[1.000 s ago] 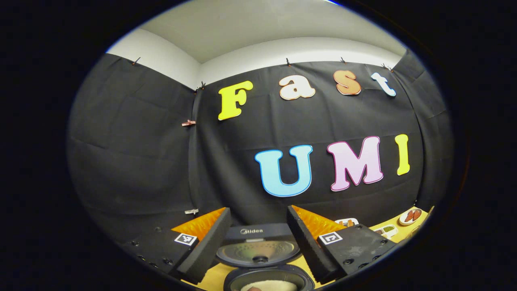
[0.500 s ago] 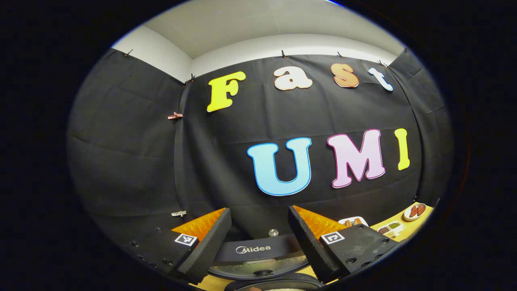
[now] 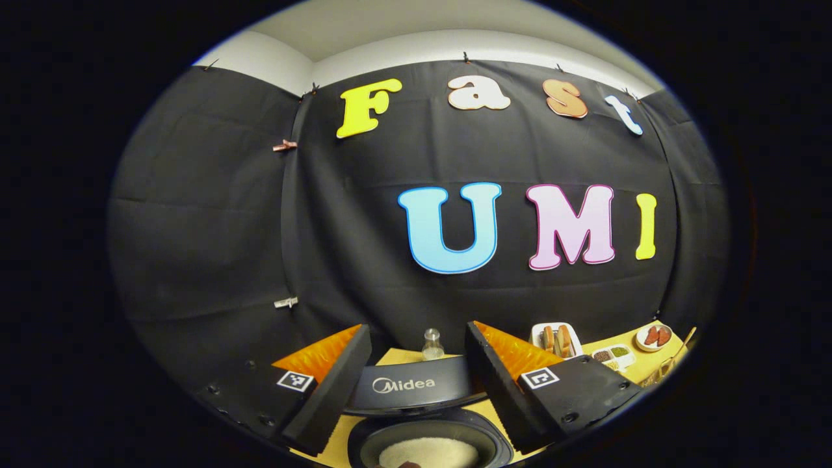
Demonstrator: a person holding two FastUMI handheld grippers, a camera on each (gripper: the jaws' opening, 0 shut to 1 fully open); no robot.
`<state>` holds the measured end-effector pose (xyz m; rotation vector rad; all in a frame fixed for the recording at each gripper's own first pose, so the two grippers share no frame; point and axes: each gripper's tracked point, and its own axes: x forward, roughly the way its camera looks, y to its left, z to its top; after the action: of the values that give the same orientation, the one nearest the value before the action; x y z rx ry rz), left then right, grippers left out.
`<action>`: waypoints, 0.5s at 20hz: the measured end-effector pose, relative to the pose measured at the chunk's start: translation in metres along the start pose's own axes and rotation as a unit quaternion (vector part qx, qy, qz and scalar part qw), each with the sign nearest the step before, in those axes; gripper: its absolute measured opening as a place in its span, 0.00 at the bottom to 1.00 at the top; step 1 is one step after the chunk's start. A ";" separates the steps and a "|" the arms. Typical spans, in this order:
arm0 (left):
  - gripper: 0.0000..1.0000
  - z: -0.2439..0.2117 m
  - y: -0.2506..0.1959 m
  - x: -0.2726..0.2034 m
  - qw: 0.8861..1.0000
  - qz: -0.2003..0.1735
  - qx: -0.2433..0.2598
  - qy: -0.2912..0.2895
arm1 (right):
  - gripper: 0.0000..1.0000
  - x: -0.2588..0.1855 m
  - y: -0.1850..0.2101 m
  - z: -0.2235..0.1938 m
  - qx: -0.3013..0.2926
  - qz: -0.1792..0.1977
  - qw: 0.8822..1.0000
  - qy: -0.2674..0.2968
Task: Close the left gripper, press the button to open the rice cooker; take a wooden spoon from the chopstick holder with the right hand, scoop a spoonful of rice and pour it into the rice cooker, then put the wooden spoon back into the chopstick holder.
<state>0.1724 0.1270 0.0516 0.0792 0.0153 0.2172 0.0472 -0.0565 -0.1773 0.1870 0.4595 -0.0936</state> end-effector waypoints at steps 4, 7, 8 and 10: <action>1.00 -0.036 -0.010 -0.045 0.998 0.012 -0.022 0.057 | 0.98 0.002 0.011 -0.005 -0.007 0.022 1.000 0.006; 1.00 -0.069 -0.017 -0.071 0.996 0.014 -0.024 0.087 | 0.98 0.001 0.016 -0.012 -0.014 0.036 0.999 0.017; 1.00 -0.082 -0.019 -0.078 0.995 0.014 -0.026 0.097 | 0.99 0.000 0.016 -0.015 -0.019 0.040 0.999 0.020; 1.00 -0.106 -0.020 -0.090 0.992 0.016 -0.032 0.119 | 0.98 -0.001 0.017 -0.019 -0.026 0.046 0.998 0.026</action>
<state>0.0865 0.0963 -0.0555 -0.0100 0.2440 0.2584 0.0404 -0.0363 -0.1905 0.1598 0.5044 0.0128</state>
